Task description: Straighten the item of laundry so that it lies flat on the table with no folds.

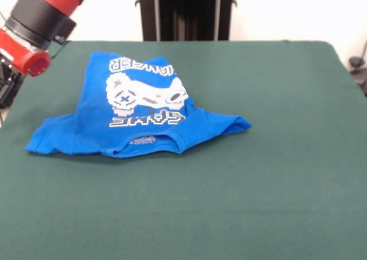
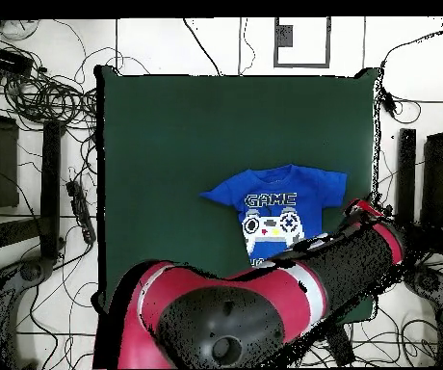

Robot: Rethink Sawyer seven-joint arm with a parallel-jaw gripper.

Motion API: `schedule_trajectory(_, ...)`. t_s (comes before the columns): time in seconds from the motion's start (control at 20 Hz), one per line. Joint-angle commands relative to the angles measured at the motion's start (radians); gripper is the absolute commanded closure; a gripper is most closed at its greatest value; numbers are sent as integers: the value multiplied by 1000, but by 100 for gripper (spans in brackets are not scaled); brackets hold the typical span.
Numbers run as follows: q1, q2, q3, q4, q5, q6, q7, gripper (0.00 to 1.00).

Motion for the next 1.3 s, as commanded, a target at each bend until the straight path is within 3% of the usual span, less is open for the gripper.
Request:
schedule_trajectory(0.05,-27,-189,367,20,-288,207,-25,0)
schedule_trajectory(0.15,-89,-335,525,110,-341,340,-78,0)
schedule_trajectory(0.2,-122,-401,589,159,-298,403,-133,0)
schedule_trajectory(0.3,-112,-435,593,206,-185,462,-135,0)
schedule_trajectory(0.4,-59,-428,543,222,-88,523,-85,0)
schedule_trajectory(0.5,-57,-443,561,244,-38,565,-47,0)
schedule_trajectory(0.95,-63,-486,630,291,87,638,-16,0)
schedule_trajectory(1.3,-21,-469,606,279,156,681,14,0)
